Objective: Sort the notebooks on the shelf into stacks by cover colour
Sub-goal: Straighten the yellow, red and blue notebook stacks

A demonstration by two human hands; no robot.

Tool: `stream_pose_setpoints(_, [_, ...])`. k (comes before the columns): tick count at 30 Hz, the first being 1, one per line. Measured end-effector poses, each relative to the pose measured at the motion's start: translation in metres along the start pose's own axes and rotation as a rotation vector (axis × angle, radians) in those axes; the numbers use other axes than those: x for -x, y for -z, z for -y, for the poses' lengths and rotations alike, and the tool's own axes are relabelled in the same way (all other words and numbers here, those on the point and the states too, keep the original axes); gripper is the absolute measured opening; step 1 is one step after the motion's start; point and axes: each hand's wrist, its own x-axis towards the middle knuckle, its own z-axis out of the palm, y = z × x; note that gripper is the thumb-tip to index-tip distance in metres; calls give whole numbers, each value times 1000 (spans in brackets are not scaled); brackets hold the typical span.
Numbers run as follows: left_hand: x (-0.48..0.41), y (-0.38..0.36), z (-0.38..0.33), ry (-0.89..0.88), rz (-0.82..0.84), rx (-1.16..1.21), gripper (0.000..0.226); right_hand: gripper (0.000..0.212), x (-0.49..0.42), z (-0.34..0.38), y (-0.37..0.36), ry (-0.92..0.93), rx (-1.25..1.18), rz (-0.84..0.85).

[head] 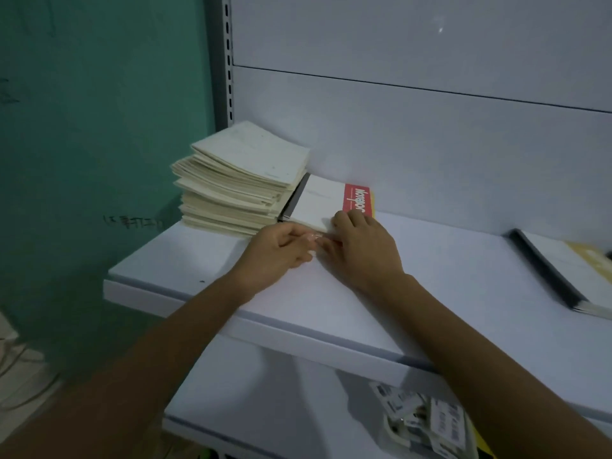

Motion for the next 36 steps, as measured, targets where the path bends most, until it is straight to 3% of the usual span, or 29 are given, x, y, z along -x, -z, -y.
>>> stream_pose_setpoints(4, [-3, 3, 11, -12, 1, 96, 11, 46, -2, 8, 3, -24, 106, 88])
stream_pose_setpoints(9, [-3, 5, 12, -41, -15, 105, 13, 40, -7, 11, 20, -89, 72, 206])
stream_pose_setpoints(13, [-1, 7, 10, -32, 9, 111, 15, 37, 0, 18, 37, -140, 74, 196])
stream_pose_setpoints(17, [4, 11, 0, 41, 58, 191, 26, 38, 14, 25, 53, -209, 58, 69])
stream_pose_setpoints(22, [3, 12, -21, 335, 281, 451, 51, 37, 43, 40, 66, 15, 75, -210])
stream_pose_setpoints(24, [6, 9, -27, 421, 335, 581, 45, 40, 58, 46, 65, 147, 107, -193])
stream_pose_setpoints(26, [7, 6, -28, 433, 327, 555, 33, 35, 70, 48, 62, 159, 27, -96])
stream_pose_setpoints(29, [11, 6, -26, 413, 306, 434, 35, 40, 68, 40, 70, -207, -489, -33])
stream_pose_setpoints(31, [15, 8, -27, 404, 290, 446, 32, 36, 57, 29, 77, -484, -759, -160])
stream_pose_setpoints(33, [22, 9, -29, 400, 280, 471, 27, 28, 37, 12, 79, -683, -823, -277])
stream_pose_setpoints(36, [37, 8, -30, 391, 262, 490, 23, 18, 3, -17, 69, -943, -903, -164])
